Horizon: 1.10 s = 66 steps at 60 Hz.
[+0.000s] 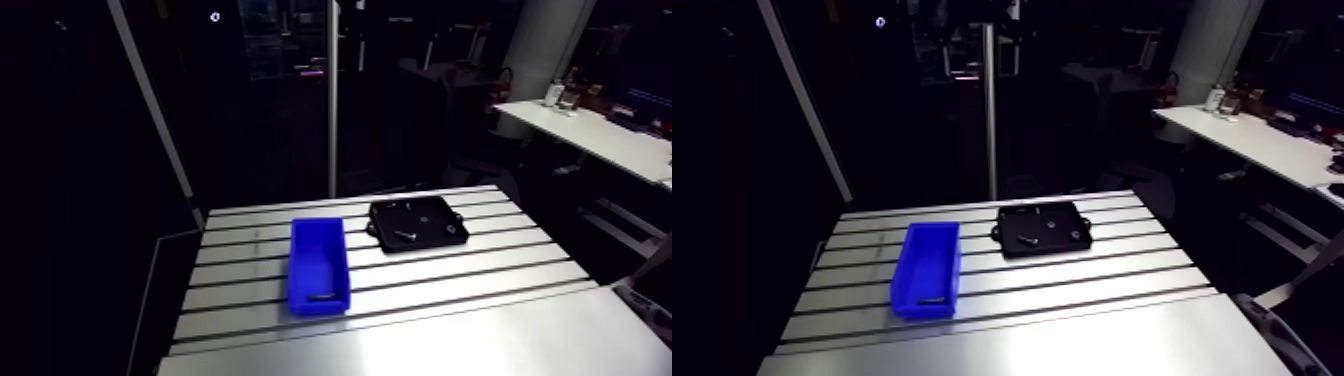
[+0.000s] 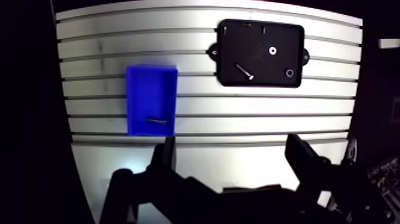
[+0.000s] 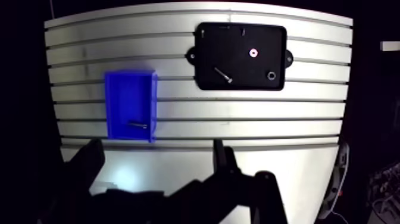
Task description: Pick up the M10 bolt from the tray and put it into the blue bin.
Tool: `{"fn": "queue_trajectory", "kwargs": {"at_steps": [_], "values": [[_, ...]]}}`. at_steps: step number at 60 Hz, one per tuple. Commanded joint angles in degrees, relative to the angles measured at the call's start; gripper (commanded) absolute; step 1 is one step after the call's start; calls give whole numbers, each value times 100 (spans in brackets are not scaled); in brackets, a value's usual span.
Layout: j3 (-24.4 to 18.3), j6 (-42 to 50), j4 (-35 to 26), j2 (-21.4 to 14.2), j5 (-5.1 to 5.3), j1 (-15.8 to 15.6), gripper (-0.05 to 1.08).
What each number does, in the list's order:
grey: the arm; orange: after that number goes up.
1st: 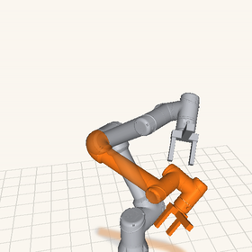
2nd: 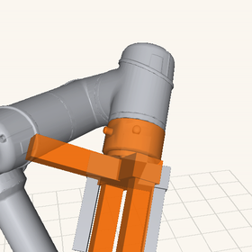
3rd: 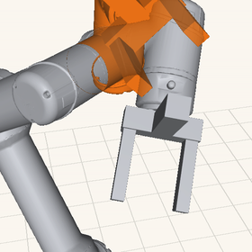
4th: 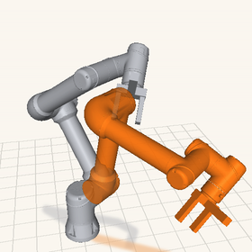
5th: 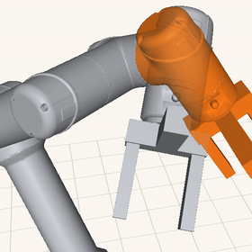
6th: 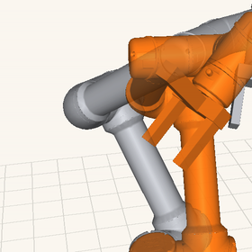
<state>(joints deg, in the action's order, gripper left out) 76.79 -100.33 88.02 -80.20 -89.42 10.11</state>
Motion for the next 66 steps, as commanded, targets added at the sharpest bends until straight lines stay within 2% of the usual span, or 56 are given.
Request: {"fn": "queue_trajectory", "kwargs": {"at_steps": [1,43,58,66], "values": [[6,-9,0,0,-1,8,1],[-11,-139,25,43,8,105,1],[24,-831,26,147,17,232,1],[49,-1163,41,312,27,376,1]]}}
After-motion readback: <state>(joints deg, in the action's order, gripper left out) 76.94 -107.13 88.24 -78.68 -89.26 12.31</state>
